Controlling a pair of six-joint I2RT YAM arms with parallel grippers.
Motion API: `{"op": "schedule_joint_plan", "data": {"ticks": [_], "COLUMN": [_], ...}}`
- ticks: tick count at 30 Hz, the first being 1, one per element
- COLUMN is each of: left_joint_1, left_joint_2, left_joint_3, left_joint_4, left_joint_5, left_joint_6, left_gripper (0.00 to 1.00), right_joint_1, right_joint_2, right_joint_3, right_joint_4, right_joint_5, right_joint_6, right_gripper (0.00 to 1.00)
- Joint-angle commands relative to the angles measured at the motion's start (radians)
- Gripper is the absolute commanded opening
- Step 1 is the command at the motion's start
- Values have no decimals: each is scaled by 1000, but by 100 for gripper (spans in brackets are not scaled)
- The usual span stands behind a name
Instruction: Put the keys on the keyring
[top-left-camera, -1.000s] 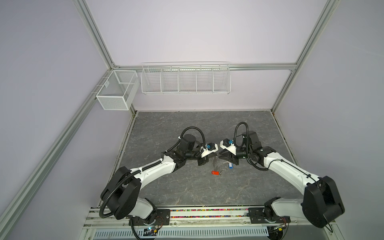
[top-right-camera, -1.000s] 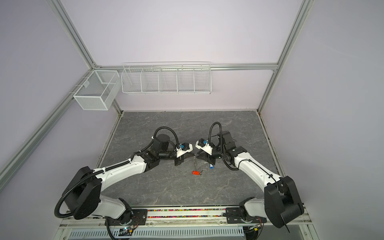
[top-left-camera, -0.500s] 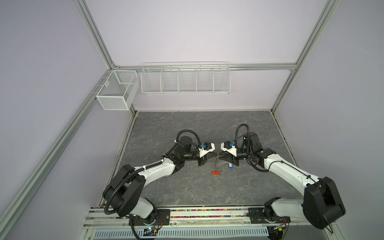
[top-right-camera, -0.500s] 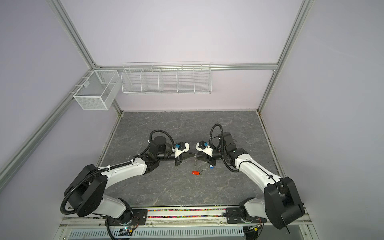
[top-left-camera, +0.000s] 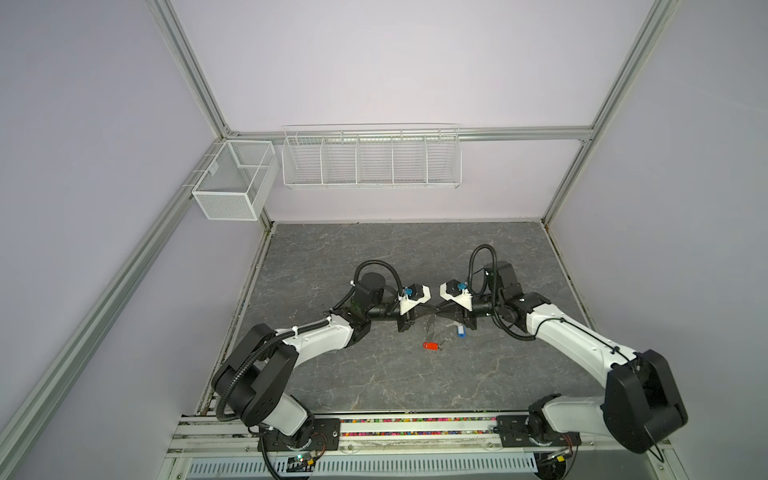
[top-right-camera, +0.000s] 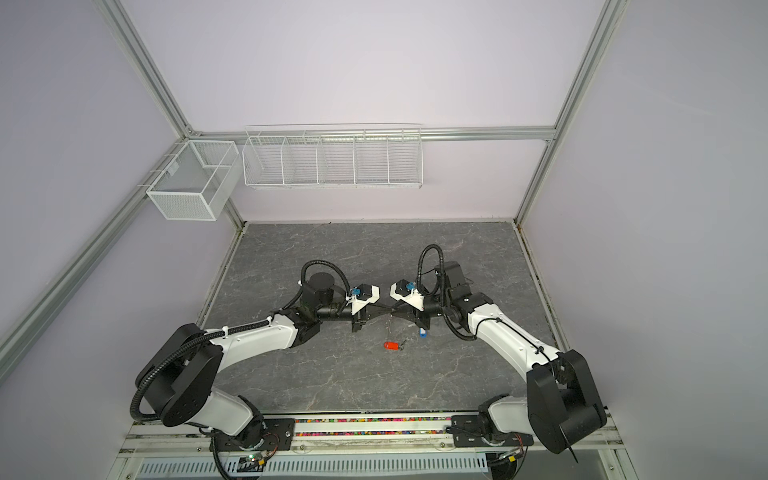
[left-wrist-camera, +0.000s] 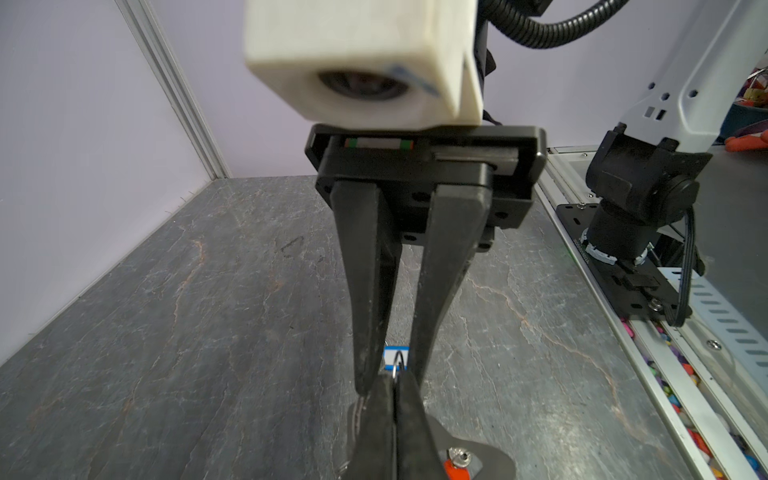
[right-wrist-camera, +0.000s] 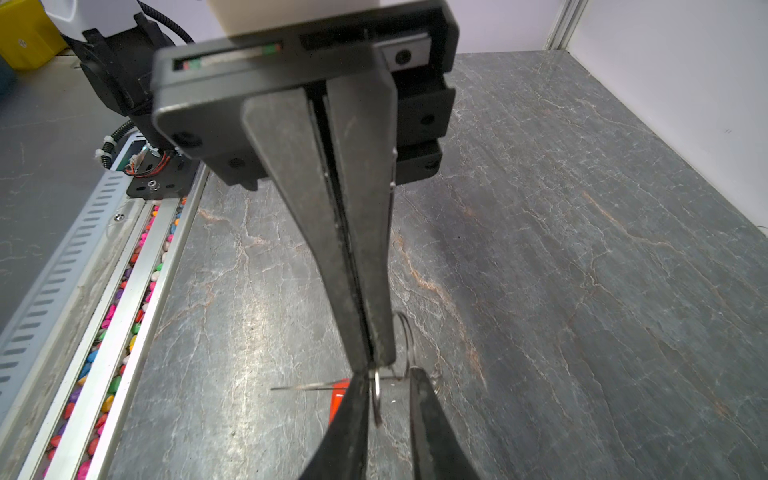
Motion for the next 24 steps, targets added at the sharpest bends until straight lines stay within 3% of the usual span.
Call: {"op": "schedule_joint_plan", "data": {"ticks": [1,4,10,24], "left_joint_1": [2,2,2,2], "left_joint_2": [15,20,19,21], "left_joint_3": [30,37,48,58], "left_joint_4": [1,17,8,-1], "left_joint_5": [26,25,22,44], "left_joint_6": [2,-5,3,10], "left_gripper": [0,0,0,0], "right_joint_1": [4,4,3,6], "right_joint_2": [16,25,42,40], "right_joint_3": [23,29,35,35], "right_joint_4": [-38,-58,-102,-100], "right_joint_5": [-8,-4,10,14], "right_joint_6": [-39,-50,-70,-78], "right_gripper": [18,15,25,17]}}
